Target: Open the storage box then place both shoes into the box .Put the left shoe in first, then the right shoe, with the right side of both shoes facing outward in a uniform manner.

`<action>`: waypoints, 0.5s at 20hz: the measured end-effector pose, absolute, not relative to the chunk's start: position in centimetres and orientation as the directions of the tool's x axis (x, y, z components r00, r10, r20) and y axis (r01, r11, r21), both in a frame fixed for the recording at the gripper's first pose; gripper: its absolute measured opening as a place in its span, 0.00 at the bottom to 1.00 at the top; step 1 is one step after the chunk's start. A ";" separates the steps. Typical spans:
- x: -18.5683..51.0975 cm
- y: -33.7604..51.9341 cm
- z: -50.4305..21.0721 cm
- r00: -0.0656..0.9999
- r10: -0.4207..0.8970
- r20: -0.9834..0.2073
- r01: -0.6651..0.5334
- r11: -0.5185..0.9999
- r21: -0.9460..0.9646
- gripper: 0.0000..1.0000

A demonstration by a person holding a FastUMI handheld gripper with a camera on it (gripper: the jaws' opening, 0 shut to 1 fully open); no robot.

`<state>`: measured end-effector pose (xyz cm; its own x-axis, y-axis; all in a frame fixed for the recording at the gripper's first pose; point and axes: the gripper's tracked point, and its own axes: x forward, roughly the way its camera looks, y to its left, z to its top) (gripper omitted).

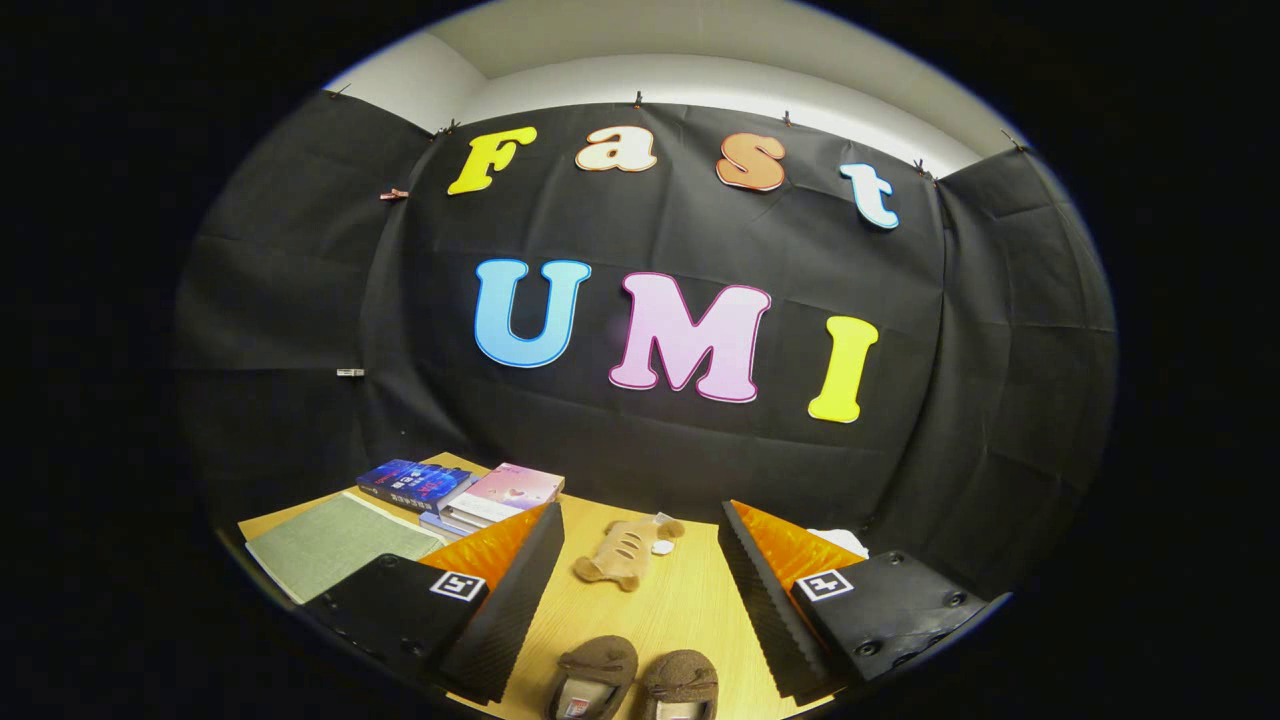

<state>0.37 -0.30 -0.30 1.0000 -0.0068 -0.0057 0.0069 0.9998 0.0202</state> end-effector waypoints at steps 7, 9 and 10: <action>1.0 2.7 -1.4 0.992 0.125 -0.028 -0.123 0.989 0.085 0.97; 1.1 4.6 -2.2 0.974 0.223 -0.047 -0.213 0.965 0.153 0.97; 1.0 5.9 -2.9 0.957 0.285 -0.061 -0.268 0.942 0.202 0.97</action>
